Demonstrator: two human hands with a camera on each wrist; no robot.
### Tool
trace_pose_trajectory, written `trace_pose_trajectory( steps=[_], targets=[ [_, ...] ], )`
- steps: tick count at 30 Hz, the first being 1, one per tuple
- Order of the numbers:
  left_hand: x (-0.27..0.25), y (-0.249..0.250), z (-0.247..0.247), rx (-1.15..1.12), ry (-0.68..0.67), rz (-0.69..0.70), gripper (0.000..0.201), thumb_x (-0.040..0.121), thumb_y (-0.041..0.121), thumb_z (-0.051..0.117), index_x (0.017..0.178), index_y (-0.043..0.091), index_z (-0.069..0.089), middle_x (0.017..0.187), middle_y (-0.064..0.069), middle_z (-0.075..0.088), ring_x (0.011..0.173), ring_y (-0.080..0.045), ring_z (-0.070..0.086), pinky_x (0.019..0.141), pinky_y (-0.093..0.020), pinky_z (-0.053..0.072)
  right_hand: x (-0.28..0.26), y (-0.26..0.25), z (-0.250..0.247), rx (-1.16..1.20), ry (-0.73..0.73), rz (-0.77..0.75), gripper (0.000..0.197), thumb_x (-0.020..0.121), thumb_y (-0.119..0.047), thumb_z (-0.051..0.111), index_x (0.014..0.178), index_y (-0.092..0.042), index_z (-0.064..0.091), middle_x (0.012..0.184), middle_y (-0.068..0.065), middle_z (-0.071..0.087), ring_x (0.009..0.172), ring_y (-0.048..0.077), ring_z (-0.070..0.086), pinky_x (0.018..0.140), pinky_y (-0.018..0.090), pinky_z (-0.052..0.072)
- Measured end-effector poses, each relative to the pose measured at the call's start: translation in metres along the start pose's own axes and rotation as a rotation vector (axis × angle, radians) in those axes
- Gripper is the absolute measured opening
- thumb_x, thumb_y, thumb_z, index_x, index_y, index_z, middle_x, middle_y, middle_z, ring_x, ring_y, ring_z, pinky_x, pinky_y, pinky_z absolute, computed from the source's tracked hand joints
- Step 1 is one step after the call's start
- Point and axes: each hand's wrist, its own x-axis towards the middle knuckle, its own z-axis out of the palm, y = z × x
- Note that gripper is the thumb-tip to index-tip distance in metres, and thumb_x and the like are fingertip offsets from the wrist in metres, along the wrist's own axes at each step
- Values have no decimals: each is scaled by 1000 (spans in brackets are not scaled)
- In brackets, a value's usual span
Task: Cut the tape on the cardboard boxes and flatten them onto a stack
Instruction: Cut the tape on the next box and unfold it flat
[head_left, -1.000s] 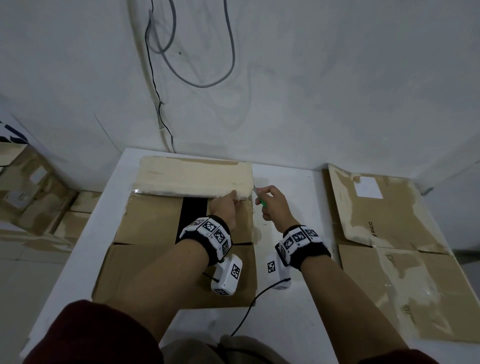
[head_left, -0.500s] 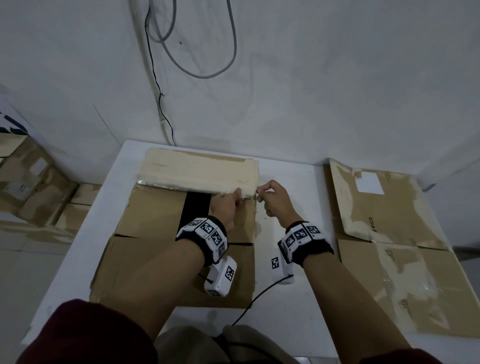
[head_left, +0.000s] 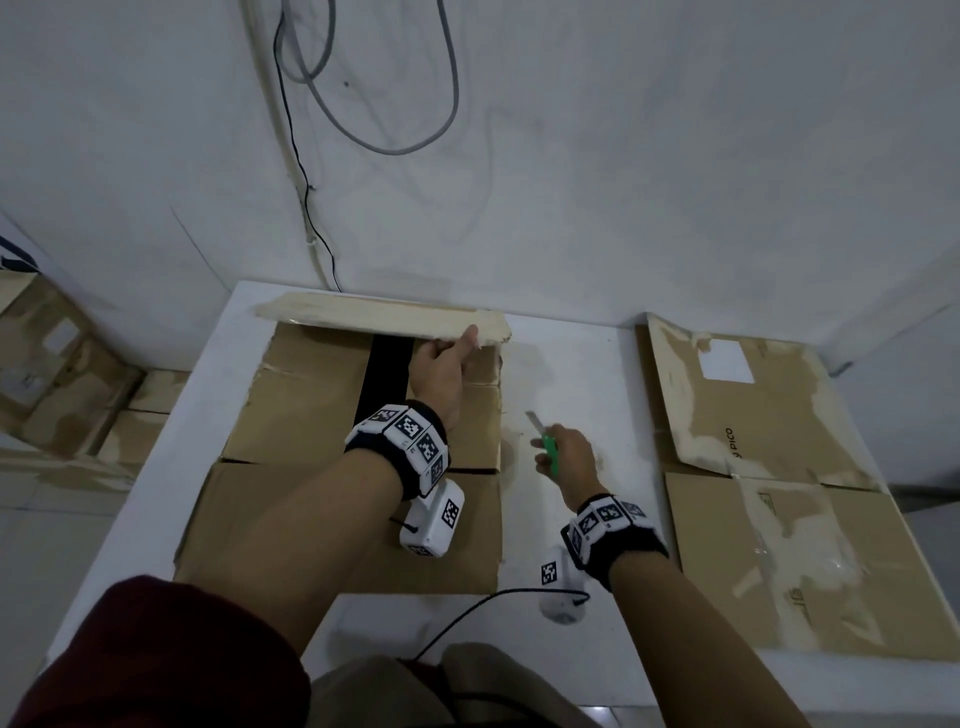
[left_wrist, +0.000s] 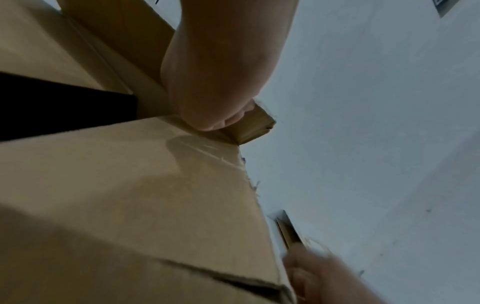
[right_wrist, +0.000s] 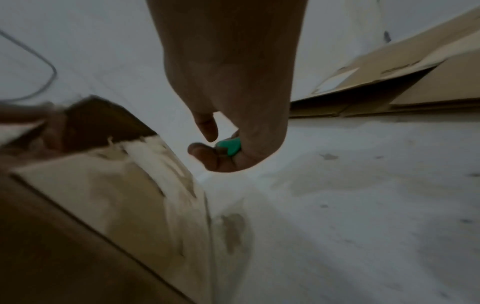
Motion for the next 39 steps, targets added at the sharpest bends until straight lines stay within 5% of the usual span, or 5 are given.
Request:
trace_pose_trajectory(
  steps=[6,9,19,31,39],
  targets=[
    [3,13,3,75,3,26,30,78,38,78,77,17,58,77,5,59,75,-9,53,74,-21,43,-3,45,-22,-589,109,12,22,84,-32,48,71,-14,51,75,10,52,83,28,50,75,33,44],
    [6,22,2,100,-50,78,35,81,46,72,81,15,56,76,6,54,74,-6,49,69,-19,37,1,29,-19,-845,219,121,28,96,-30,49,118,-17,61,129,14,52,120,36,45,103,40,34],
    [75,67,-50,1126,168,481,59,87,33,61,136,9,38,137,-18,39,127,-37,36,102,-44,28,12,-118,89,-723,-87,-677,47,90,-19,61,134,-15,48,137,12,38,125,26,42,105,35,37],
    [104,63,-101,1791,3,158,119,64,53,76,151,26,-1,157,-9,-2,140,-53,-13,108,-72,10,17,-97,163,-1447,-89,-311,157,46,-85,72,153,-16,-19,158,15,-28,147,33,-25,107,76,2],
    [88,108,-116,1482,-231,102,91,85,47,65,153,25,8,162,-1,-3,144,-46,-7,114,-61,9,12,-124,124,-726,-279,-371,121,58,-72,65,155,-20,16,160,3,19,148,26,17,118,54,20]
  ],
)
